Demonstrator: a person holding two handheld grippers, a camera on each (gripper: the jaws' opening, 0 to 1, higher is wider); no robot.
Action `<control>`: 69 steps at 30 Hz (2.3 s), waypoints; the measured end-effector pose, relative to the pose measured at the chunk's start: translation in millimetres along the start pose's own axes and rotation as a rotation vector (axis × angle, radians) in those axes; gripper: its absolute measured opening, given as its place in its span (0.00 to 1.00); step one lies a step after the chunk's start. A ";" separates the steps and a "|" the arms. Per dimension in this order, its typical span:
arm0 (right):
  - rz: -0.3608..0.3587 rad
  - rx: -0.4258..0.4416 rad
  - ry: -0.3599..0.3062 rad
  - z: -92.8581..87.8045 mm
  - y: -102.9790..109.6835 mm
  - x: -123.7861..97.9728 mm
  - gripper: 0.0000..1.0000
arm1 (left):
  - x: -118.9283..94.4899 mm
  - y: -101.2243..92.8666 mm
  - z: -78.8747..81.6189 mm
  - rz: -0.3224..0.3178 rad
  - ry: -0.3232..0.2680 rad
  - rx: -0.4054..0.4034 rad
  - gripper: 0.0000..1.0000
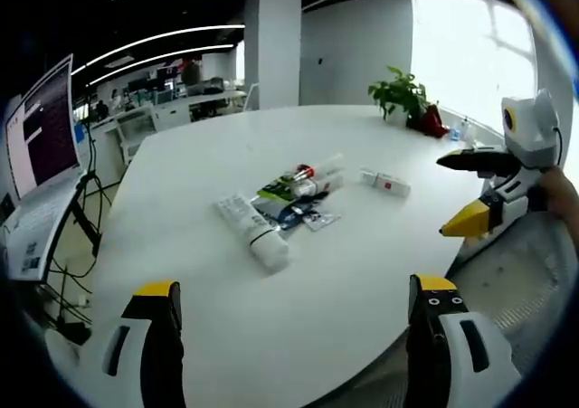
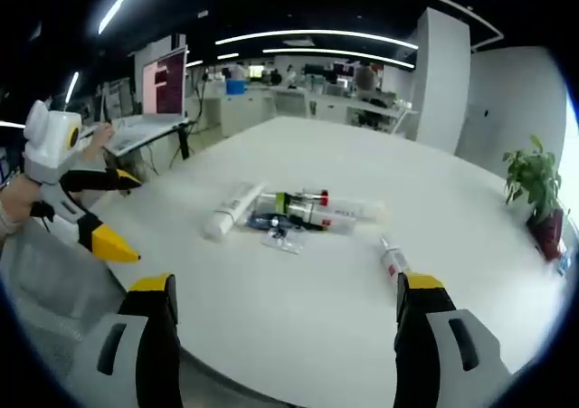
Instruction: Arrange the skincare products in the storage area until every visible bottle or jar stands upright without overlapping.
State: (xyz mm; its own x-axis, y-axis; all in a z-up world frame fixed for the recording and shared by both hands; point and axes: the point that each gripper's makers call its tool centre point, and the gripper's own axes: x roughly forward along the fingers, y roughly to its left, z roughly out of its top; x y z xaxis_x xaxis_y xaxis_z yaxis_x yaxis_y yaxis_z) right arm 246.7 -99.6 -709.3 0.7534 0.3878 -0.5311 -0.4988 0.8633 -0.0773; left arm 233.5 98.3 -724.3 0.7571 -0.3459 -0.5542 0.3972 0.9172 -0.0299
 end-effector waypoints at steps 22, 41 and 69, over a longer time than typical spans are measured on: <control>-0.009 0.014 -0.001 0.0 -1.2 -0.3 1.00 | -1.5 -0.5 -0.3 0.007 0.000 -0.001 0.99; -0.014 0.009 0.004 -1.2 -2.8 -0.6 1.00 | -0.9 -1.1 0.1 0.002 -0.001 -0.001 0.99; -0.007 -0.028 0.001 0.9 0.5 -0.7 1.00 | -3.4 -3.1 6.8 -0.007 -0.027 -0.001 0.99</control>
State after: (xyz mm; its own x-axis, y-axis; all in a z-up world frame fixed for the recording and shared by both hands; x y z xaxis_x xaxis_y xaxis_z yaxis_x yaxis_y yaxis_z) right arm 246.3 -99.2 -708.3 0.7564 0.3812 -0.5315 -0.5054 0.8565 -0.1050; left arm 233.2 95.2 -716.7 0.7680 -0.3571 -0.5316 0.4016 0.9152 -0.0346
